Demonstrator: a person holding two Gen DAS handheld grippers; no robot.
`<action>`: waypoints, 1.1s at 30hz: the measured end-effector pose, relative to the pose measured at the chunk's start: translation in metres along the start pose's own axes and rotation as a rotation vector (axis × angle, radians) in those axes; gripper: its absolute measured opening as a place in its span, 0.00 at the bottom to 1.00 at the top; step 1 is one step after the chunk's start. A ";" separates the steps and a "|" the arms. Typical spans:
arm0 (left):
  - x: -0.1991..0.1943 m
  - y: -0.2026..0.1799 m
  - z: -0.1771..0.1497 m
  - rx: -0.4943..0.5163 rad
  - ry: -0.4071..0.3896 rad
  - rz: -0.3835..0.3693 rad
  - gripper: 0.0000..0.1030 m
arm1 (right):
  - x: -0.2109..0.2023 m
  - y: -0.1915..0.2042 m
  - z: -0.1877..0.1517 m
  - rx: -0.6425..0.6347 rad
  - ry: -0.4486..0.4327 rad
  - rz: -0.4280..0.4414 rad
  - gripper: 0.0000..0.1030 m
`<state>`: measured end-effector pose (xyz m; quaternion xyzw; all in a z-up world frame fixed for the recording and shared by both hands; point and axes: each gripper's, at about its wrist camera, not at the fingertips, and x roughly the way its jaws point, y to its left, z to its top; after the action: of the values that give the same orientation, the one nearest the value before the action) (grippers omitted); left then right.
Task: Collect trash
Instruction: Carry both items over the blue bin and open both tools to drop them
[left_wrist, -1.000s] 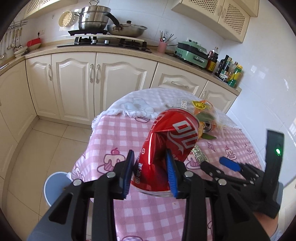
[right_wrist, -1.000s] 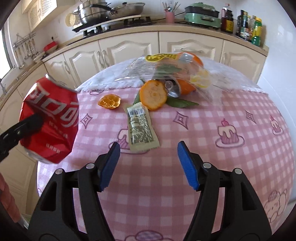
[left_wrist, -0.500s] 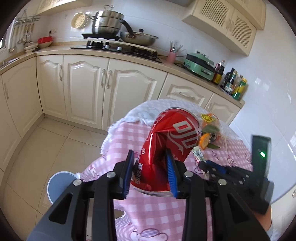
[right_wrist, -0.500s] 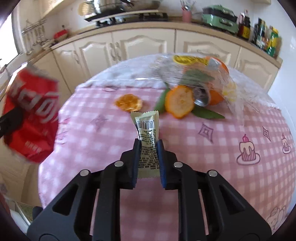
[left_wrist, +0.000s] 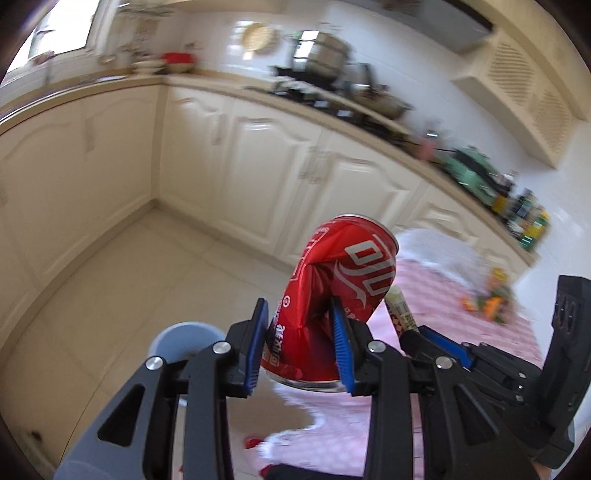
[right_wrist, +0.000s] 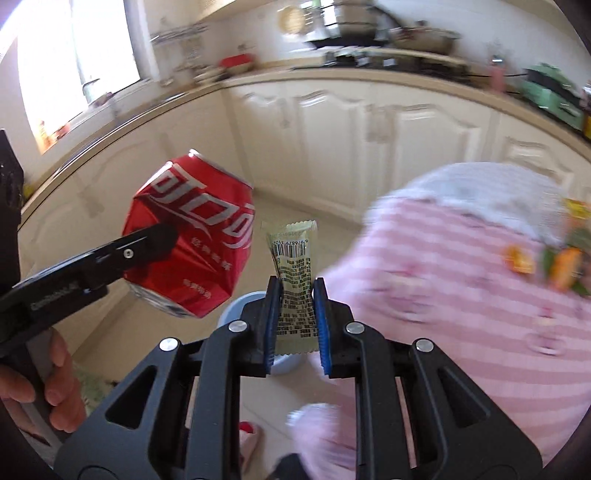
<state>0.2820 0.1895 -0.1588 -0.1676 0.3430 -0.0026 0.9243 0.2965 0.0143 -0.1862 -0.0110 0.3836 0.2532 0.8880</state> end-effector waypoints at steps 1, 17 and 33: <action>0.004 0.022 -0.003 -0.024 0.009 0.044 0.32 | 0.013 0.010 -0.001 -0.004 0.016 0.023 0.18; 0.170 0.175 -0.059 -0.244 0.337 0.200 0.32 | 0.227 0.051 -0.049 0.009 0.298 0.061 0.18; 0.225 0.203 -0.076 -0.322 0.415 0.203 0.48 | 0.283 0.036 -0.063 0.096 0.380 0.050 0.18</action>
<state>0.3835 0.3309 -0.4181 -0.2730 0.5362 0.1105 0.7911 0.4006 0.1570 -0.4187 -0.0069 0.5562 0.2502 0.7925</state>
